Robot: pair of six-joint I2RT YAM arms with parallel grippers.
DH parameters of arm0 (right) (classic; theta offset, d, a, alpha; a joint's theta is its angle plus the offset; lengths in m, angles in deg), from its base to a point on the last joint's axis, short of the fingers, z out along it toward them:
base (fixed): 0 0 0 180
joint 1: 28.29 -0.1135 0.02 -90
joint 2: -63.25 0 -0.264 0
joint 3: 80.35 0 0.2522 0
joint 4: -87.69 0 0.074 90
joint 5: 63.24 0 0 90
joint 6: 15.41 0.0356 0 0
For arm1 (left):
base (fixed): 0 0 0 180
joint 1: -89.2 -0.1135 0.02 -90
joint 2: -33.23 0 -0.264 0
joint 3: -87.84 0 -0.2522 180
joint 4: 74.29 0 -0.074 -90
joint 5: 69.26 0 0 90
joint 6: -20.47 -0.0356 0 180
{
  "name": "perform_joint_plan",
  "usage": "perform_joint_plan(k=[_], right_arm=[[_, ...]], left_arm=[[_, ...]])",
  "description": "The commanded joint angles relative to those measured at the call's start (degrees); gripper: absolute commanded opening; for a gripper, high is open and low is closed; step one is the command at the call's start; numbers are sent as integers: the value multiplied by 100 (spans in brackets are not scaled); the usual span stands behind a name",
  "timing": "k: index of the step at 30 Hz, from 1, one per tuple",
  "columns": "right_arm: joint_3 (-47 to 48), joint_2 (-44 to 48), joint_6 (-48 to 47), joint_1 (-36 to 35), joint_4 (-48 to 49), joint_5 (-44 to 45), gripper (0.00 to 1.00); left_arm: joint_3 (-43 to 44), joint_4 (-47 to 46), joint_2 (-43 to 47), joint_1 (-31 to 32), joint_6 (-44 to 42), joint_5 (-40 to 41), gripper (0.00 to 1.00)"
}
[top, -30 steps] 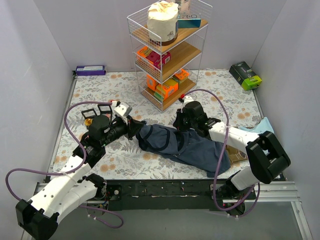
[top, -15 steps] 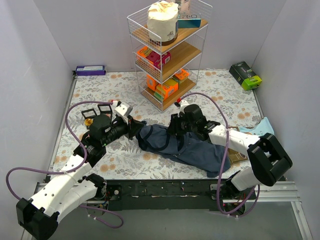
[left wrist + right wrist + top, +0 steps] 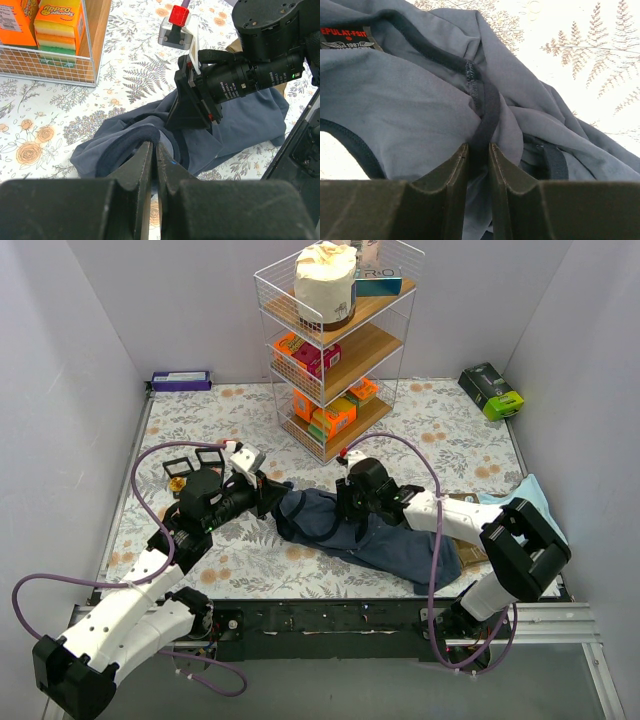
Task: Pin the brooch onto the clothing
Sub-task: Flatten out the clothes at the center of the board.
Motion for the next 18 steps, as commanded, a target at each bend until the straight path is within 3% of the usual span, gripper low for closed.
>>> perform_joint_plan(k=[1, 10, 14, 15, 18], right_arm=[[283, 106, -21, -49, -106, 493, 28], [450, 703, -47, -49, -800, 1248, 24], [485, 923, -117, -41, -1019, 1600, 11], [538, 993, -161, -32, -1081, 1696, 4], [1018, 1090, -301, -5, -1562, 1977, 1]], left_arm=[[21, -12, 6, -33, -30, 104, 0], [65, 102, -20, -42, 14, 877, 0], [74, 85, 6, -42, 75, 1079, 0], [74, 50, 41, -33, 110, 1097, 0], [318, -161, 50, -42, 242, 975, 0]])
